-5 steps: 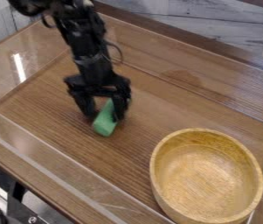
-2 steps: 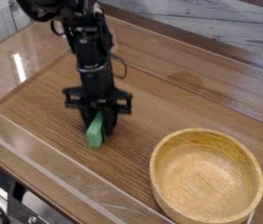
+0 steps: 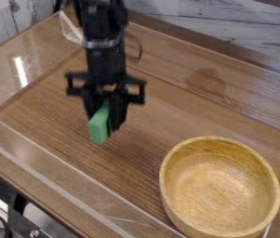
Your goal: Put the green block in the brown bowl
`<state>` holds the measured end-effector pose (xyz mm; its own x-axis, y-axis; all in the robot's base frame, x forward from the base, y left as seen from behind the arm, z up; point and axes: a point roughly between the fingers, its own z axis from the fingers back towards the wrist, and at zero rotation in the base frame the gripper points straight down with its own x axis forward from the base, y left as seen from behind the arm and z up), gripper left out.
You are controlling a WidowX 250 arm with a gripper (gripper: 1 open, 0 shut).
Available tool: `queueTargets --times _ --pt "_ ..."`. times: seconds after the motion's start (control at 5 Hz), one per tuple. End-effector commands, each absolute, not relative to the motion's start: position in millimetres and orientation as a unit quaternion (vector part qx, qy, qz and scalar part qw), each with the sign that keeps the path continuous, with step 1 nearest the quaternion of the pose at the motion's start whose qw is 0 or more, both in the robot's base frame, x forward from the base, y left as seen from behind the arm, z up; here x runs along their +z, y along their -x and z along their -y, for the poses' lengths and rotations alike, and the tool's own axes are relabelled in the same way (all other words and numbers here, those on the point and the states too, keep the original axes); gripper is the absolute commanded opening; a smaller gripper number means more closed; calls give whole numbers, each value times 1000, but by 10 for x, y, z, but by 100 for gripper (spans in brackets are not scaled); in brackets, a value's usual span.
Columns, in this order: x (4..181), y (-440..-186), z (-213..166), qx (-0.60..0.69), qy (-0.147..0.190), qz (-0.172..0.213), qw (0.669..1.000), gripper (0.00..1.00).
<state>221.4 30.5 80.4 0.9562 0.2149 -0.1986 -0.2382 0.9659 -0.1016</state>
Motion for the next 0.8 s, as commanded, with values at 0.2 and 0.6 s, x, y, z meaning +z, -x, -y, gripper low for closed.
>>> queueTargets --times 0.2,0.6 --pt "1925 -2331 201 65 69 -41 995 0" --pt "1995 -2045 733 -38 79 -25 996 0"
